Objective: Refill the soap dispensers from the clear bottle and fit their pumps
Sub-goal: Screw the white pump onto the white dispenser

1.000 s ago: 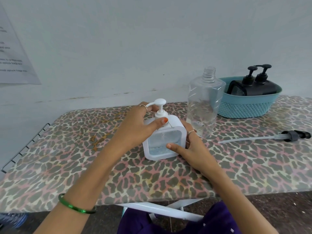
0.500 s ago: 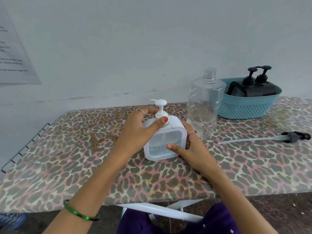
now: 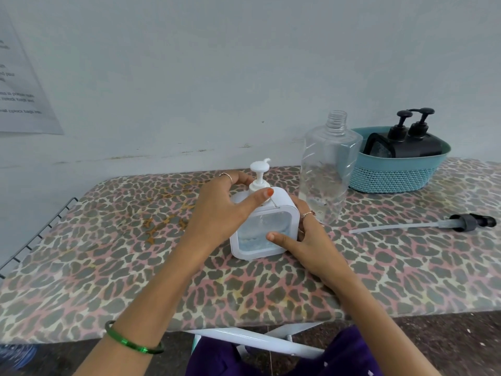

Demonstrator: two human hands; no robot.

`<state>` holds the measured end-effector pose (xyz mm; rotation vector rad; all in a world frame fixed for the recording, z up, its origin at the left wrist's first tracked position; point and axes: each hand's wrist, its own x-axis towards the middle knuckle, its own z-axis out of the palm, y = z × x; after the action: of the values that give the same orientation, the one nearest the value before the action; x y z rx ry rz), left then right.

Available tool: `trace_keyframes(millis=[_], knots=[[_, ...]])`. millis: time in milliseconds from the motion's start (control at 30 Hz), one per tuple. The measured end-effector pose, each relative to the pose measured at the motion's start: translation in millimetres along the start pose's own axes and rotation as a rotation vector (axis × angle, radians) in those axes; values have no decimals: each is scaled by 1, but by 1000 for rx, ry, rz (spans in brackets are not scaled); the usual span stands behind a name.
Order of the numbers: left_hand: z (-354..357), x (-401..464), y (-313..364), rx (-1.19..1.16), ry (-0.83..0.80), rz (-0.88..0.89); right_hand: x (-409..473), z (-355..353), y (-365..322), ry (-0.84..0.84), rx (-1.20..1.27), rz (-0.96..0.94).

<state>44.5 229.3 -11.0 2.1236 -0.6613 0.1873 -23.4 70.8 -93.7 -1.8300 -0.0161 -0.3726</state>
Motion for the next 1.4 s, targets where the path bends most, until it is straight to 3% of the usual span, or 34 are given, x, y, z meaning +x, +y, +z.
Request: trace_keyframes(millis=[200,433,600,800,1067,1200,1400], knots=[[-9,-2,-7,-175,-295,13,0,0,2,-6,-6,5],[4,2,-9,-149,16,-82,0,0,0,-3,-11,1],[0,3,-12,-154,-24,-4,1,0,1,-3,-6,0],[-8,1,-11,-183,-229,54,1,-1,-1,-7,-11,-5],[2,2,-4,-80,62,-22,0,-2,-4,-7,-6,1],[-2,3,-5,-107,4,16,0,-1,-2,-12,4,4],[-10,-2,-1,-209,-231,18,0,-1,0,-13,7,3]])
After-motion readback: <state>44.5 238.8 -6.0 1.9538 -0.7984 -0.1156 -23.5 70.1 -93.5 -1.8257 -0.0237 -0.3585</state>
